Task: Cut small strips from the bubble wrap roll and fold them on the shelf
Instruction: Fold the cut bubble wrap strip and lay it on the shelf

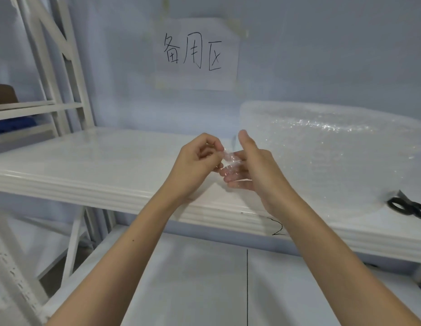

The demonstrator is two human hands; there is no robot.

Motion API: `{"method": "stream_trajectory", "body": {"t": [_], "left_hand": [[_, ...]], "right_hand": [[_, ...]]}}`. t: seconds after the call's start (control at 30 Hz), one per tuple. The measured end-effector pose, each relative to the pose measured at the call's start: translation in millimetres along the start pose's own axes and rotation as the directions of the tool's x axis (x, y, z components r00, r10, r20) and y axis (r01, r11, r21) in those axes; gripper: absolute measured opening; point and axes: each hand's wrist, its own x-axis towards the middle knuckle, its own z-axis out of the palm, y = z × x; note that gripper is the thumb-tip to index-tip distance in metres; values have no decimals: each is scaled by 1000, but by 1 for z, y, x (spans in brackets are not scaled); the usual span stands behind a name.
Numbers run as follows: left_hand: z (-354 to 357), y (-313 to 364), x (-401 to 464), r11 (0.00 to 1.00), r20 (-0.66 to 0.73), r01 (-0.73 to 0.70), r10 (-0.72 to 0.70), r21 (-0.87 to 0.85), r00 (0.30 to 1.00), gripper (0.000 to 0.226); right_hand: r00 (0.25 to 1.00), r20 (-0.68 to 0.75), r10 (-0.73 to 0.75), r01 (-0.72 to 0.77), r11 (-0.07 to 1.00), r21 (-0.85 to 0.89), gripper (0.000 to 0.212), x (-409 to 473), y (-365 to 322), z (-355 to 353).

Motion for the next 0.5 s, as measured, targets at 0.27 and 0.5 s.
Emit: {"method": "stream_trajectory", "body": {"t": [0.27,0.5], "left_hand": [[-4,-3,5,996,-16,52,-53,-74,998,15],[-5,-7,11,992,-56,84,-90,-99,994,17]], "right_hand": [[989,149,-10,-8,993,121,20,13,9,-2],[981,191,-40,28,998,61,26,20,11,-1]]}}
